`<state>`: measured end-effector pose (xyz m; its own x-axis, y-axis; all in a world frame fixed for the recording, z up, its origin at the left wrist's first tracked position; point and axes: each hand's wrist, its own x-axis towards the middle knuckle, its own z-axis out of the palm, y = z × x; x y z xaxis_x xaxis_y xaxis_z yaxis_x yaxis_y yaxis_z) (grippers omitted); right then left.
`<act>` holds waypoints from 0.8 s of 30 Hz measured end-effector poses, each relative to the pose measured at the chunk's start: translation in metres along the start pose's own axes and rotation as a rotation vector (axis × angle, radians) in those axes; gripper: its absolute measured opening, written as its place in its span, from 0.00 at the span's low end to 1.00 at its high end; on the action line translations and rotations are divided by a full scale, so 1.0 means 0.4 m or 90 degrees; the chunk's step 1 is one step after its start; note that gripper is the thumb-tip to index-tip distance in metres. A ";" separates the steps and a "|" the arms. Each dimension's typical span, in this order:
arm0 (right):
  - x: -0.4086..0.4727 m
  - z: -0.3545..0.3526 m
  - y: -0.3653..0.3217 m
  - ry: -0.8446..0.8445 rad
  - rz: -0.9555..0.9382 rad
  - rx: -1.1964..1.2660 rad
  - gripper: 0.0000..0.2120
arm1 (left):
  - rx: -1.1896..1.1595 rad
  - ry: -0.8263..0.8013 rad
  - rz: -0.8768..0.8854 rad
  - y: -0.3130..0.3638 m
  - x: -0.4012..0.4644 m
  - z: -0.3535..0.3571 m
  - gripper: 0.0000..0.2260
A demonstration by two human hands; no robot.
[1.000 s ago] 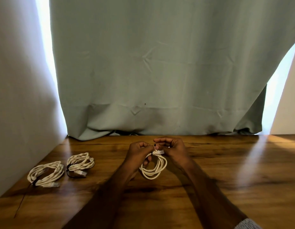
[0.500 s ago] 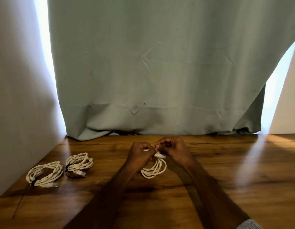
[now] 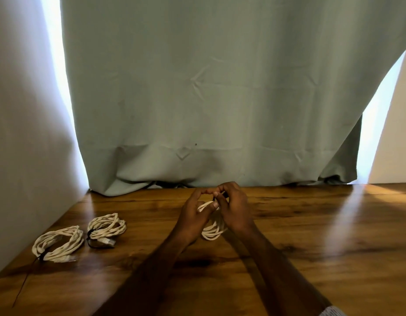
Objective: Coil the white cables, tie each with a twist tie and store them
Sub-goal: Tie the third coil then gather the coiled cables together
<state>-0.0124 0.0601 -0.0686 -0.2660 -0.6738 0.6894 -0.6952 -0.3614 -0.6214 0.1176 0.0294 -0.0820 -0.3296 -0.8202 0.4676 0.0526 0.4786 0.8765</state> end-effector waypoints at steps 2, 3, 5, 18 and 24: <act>0.001 -0.006 -0.007 0.036 0.012 0.046 0.03 | -0.011 -0.018 0.038 0.008 -0.002 0.000 0.13; 0.001 -0.009 -0.012 0.054 0.012 0.068 0.03 | -0.014 -0.018 0.055 0.010 -0.002 -0.001 0.14; 0.000 -0.014 -0.022 0.074 -0.003 0.091 0.04 | -0.017 -0.012 0.069 0.015 -0.006 0.002 0.13; -0.010 -0.021 -0.045 -0.005 -0.070 0.121 0.05 | 0.002 -0.005 0.039 0.000 -0.019 -0.004 0.01; -0.004 -0.035 -0.023 -0.085 -0.003 0.231 0.07 | -0.047 0.040 0.005 -0.001 -0.007 -0.009 0.06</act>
<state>-0.0148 0.0735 -0.0587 -0.1573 -0.7405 0.6534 -0.4091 -0.5534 -0.7255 0.1220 0.0305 -0.0834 -0.2698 -0.8357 0.4784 0.1256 0.4621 0.8779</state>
